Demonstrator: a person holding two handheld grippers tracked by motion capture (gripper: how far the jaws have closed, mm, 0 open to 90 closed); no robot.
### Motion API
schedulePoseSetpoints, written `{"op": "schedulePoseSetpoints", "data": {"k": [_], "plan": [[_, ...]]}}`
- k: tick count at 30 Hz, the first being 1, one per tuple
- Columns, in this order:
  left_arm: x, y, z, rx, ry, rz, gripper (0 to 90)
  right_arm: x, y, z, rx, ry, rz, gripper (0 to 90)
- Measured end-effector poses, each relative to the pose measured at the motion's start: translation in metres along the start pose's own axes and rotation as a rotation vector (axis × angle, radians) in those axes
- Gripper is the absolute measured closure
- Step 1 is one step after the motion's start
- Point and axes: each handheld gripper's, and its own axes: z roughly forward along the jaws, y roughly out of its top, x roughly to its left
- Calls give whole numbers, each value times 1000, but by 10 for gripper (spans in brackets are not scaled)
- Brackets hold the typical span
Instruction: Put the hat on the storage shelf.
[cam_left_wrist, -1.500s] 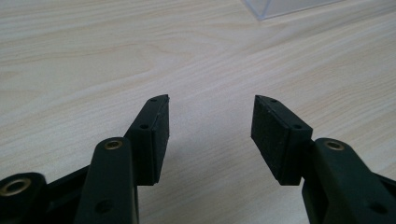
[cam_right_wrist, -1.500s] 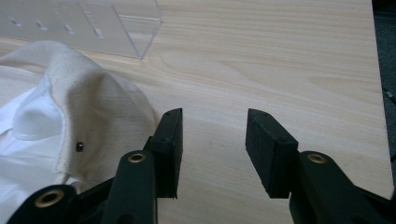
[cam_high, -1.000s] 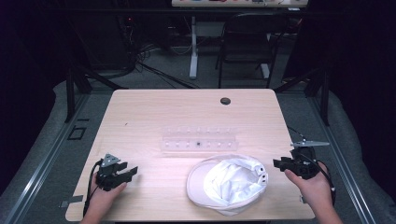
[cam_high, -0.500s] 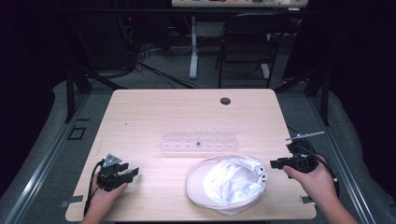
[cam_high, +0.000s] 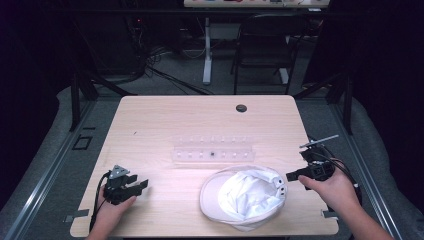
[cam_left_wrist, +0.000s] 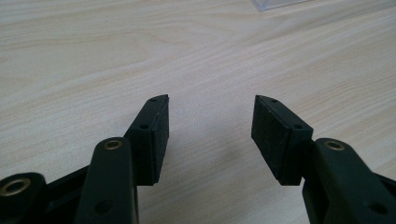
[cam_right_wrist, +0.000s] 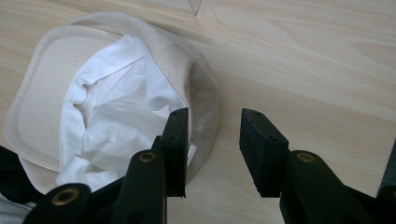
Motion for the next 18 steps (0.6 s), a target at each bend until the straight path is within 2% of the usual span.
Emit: {"op": "schedulePoseSetpoints", "data": {"k": [5,8,9,13,15,18], "plan": [[0,0,0,1,-2,-4,467,1,0,3,21,6,30,587],[1,0,0,7,-2,-3,467,2,2,4,40,8,22,591],[1,0,1,7,-2,-3,467,3,2,6,63,23,30,612],[1,0,1,7,-3,-3,467,4,3,9,90,32,38,617],[1,0,1,5,-3,-5,467,3,3,12,102,58,59,618],[1,0,1,3,-3,-6,466,3,2,18,115,69,75,619]]}}
